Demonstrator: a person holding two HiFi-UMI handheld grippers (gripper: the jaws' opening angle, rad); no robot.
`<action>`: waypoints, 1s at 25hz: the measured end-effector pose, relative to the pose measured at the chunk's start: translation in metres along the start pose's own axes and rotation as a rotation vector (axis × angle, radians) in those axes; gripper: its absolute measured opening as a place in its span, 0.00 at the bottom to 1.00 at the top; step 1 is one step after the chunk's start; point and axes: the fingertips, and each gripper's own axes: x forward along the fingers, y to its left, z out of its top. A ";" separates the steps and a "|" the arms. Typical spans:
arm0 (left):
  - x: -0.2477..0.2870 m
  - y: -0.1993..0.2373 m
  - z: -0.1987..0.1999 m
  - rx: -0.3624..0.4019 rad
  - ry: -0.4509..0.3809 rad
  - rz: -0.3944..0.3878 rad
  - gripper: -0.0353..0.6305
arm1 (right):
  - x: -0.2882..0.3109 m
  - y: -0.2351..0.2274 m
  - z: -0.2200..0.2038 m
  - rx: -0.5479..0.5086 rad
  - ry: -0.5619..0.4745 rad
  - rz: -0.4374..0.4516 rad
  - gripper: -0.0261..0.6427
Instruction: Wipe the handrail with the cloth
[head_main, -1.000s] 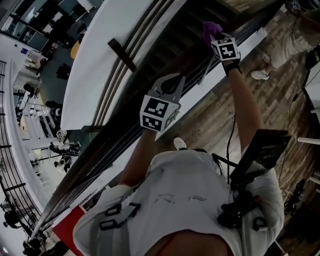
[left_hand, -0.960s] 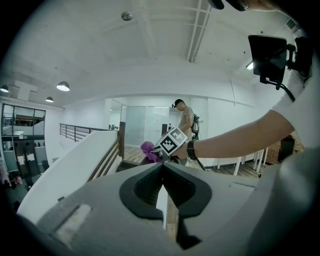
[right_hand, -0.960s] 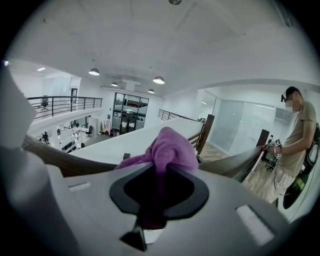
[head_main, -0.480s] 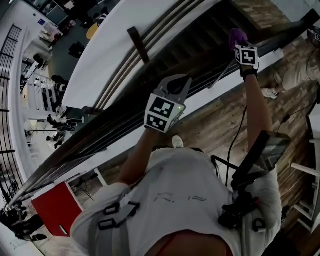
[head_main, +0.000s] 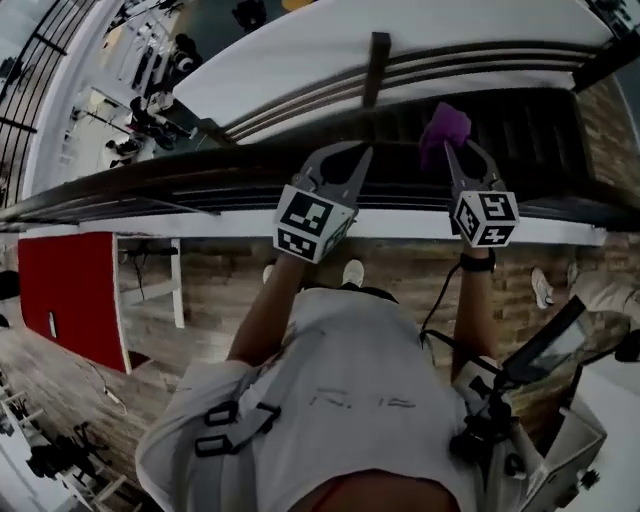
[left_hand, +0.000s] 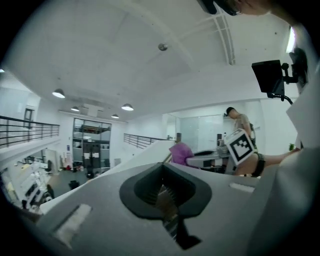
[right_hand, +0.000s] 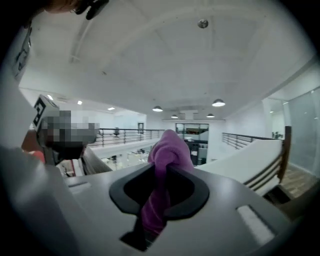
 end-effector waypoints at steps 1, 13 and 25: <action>-0.024 0.025 -0.001 -0.015 -0.006 0.067 0.06 | 0.016 0.042 0.010 0.003 -0.022 0.077 0.13; -0.380 0.244 -0.046 -0.168 -0.071 0.797 0.06 | 0.121 0.448 0.028 -0.166 -0.041 0.761 0.13; -0.487 0.310 -0.089 -0.232 -0.127 0.879 0.05 | 0.174 0.654 -0.025 -0.366 0.051 0.940 0.13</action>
